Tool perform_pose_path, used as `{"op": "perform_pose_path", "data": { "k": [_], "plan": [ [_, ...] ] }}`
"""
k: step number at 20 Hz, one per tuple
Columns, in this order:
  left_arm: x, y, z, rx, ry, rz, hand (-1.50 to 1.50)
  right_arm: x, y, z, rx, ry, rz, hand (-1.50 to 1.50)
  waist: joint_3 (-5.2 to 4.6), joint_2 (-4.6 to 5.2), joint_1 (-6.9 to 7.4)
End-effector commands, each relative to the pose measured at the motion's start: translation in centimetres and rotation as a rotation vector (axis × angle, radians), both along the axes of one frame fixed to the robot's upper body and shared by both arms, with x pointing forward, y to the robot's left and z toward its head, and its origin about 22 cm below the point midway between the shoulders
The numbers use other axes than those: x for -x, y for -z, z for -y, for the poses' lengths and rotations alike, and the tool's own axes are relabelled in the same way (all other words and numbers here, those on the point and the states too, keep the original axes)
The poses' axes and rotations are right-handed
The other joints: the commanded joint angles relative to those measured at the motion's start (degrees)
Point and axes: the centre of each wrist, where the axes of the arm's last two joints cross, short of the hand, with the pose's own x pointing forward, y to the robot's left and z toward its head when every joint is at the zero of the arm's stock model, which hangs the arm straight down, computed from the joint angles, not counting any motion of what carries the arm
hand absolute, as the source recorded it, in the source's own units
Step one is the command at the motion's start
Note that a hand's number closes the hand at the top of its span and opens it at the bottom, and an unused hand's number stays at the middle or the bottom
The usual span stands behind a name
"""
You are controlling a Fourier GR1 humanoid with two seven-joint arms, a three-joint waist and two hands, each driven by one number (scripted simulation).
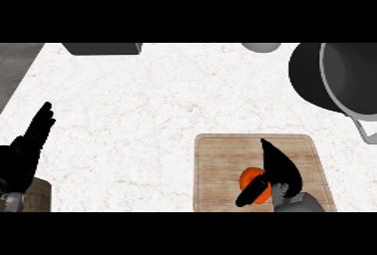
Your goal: Pick the squash from the cutting board and place it in the pot
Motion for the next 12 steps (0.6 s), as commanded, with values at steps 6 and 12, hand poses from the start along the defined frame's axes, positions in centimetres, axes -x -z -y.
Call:
{"op": "perform_pose_path", "data": {
  "k": [6,12],
  "plan": [
    [0.9,1.9,-1.4,0.020,-0.039,-0.047,0.00,-0.3,0.2,-0.9,0.082,-0.030,-0.079,1.50,-1.02,0.39,0.00],
    [1.4,2.3,-0.5,0.012,-0.022,-0.050,0.00,-0.3,1.2,-0.7,0.076,-0.022,-0.067,1.50,-1.00,0.40,0.10]
  ]
}}
